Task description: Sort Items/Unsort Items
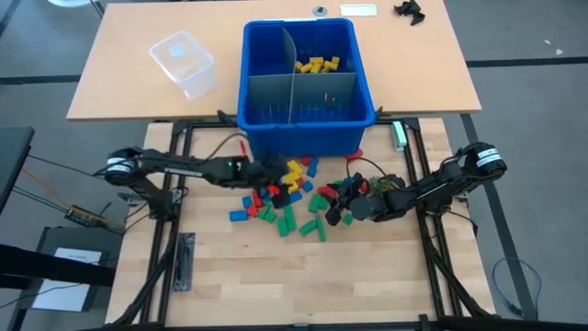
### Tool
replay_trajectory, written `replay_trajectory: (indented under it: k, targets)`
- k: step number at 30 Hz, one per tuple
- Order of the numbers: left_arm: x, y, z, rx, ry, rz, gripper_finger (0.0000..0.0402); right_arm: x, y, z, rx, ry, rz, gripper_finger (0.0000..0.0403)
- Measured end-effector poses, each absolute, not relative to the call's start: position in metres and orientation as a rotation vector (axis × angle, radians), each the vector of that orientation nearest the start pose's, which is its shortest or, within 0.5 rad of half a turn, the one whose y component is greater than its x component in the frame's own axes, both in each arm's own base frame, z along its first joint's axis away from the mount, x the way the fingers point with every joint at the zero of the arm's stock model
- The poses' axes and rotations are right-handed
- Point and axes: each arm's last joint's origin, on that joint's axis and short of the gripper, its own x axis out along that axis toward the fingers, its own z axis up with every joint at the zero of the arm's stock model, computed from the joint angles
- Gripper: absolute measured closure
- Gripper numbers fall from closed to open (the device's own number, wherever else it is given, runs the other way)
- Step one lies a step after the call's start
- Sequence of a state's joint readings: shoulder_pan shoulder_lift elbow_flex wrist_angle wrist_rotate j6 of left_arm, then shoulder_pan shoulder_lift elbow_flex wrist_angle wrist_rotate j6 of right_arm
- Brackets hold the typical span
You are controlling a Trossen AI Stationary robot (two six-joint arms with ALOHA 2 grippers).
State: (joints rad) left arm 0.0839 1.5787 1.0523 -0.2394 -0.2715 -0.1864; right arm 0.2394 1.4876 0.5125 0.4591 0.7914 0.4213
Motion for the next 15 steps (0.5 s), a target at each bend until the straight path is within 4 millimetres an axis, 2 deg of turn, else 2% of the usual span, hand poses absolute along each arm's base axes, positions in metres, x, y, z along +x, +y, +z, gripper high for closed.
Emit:
replay_trajectory:
  k: [9,15]
  targets:
    - [0.349,0.046,0.180,-0.084,0.859,0.462,0.0139,0.259,0.042,0.153,0.148,0.339,-0.616,0.0232]
    - [0.352,0.058,0.159,-0.084,0.911,0.512,0.0148,0.259,0.044,0.153,0.146,0.344,-0.609,0.0232]
